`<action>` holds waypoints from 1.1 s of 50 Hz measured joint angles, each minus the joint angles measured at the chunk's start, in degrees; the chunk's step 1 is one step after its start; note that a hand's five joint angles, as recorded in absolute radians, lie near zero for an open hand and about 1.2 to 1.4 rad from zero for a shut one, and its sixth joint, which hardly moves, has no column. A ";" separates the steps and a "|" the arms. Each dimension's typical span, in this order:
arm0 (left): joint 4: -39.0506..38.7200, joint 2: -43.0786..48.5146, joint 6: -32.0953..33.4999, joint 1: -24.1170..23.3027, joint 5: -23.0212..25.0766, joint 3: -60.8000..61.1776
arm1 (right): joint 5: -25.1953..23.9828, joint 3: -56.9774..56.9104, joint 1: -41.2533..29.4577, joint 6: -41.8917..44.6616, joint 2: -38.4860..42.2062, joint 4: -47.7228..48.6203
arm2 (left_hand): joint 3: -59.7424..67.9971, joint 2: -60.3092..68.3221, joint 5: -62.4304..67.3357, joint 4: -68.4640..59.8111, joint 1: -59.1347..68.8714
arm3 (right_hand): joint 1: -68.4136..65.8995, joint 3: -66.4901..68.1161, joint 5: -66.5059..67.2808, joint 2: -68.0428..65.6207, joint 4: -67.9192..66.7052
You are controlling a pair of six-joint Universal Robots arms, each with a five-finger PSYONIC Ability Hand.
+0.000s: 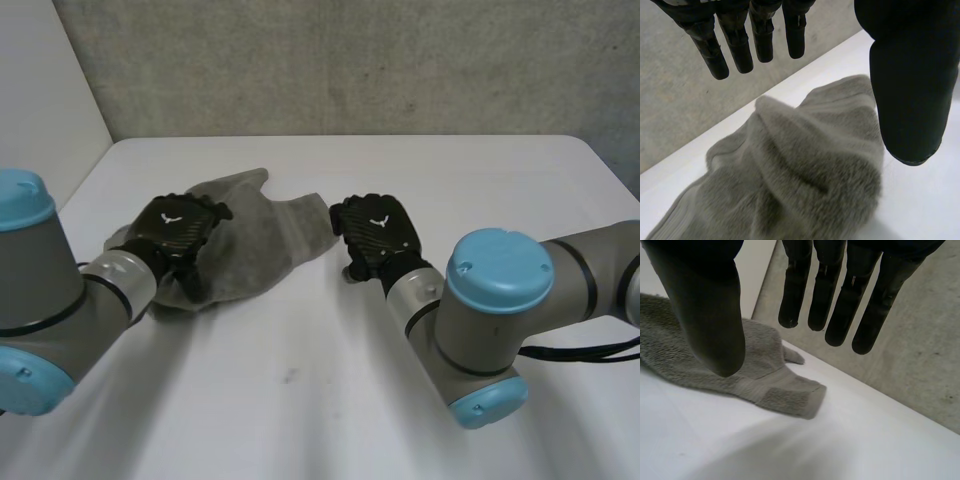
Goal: Fold the towel.
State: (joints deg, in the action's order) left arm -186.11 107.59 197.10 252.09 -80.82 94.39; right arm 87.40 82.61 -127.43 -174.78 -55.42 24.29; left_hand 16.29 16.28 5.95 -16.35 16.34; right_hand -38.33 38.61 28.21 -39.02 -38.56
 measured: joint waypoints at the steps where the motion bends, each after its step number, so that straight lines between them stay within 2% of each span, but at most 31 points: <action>1: 0.38 -0.30 0.06 0.59 0.01 0.18 | 0.00 0.09 0.31 0.00 -0.27 -0.04 | -0.07 -0.08 -0.05 0.05 0.00 | 2.07 -2.06 -2.42 1.94 2.34; 7: 1.06 -1.41 1.59 3.37 0.30 1.53 | 0.11 0.48 1.38 -0.03 -1.43 -0.27 | -0.52 -0.48 -0.41 0.43 -0.42 | 12.12 -12.22 -13.56 12.39 12.08; 18: -0.87 -1.15 12.62 6.65 0.50 6.24 | 0.01 1.79 3.06 -0.04 -2.45 -2.43 | -0.75 -0.70 -0.51 0.68 -0.70 | 12.34 -12.51 -14.06 12.53 12.51; 23: -3.36 0.07 14.20 7.19 0.54 7.01 | -0.16 2.84 3.42 -0.04 -2.40 -2.79 | 0.51 0.52 0.94 -0.34 0.57 | 12.34 -12.51 -14.06 12.53 12.51; 30: -7.68 3.42 14.27 6.83 0.71 7.05 | -0.33 4.67 3.53 -0.04 -2.39 -2.74 | 10.34 10.31 10.53 -10.12 10.26 | 12.34 -12.51 -14.02 12.53 12.52; 32: -8.43 4.24 14.13 6.38 0.72 6.79 | -0.37 5.27 3.75 -0.04 -2.47 -2.68 | 27.24 27.30 26.29 -26.17 26.68 | 12.34 -12.51 -14.02 12.53 12.50; 33: -8.55 4.37 14.08 6.20 0.72 6.69 | -0.38 5.41 3.84 -0.04 -2.50 -2.67 | 30.34 31.54 30.67 -30.36 31.25 | 12.34 -12.51 -14.01 12.53 12.51; 36: -8.84 4.74 13.71 4.78 0.69 6.14 | -0.39 6.00 4.67 -0.04 -2.79 -2.61 | 44.71 44.83 45.04 -44.77 44.53 | 12.34 -12.51 -13.99 12.53 12.51; 40: -8.81 4.44 13.03 2.12 0.59 5.38 | -0.39 6.34 6.21 -0.05 -3.47 -2.60 | 50.86 50.96 50.46 -50.85 49.60 | 12.34 -12.51 -13.93 12.53 12.51; 46: -8.51 3.41 10.38 -2.97 0.24 3.88 | -0.41 6.40 9.59 -0.19 -5.39 -2.65 | 52.94 53.00 52.40 -52.96 50.95 | 12.33 -12.51 -13.92 12.53 12.51; 55: -7.53 4.19 1.00 -11.18 -1.63 -2.79 | -0.97 6.05 15.80 -0.49 -8.86 -2.67 | 53.35 53.40 52.64 -53.32 51.18 | 12.34 -12.51 -13.88 12.52 12.51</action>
State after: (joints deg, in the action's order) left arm -193.64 111.78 198.10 240.91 -82.45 91.60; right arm 86.42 88.67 -111.63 -175.27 -64.29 21.62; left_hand 69.64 69.67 58.59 -69.67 67.52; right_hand -26.00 26.10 14.32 -26.49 -26.05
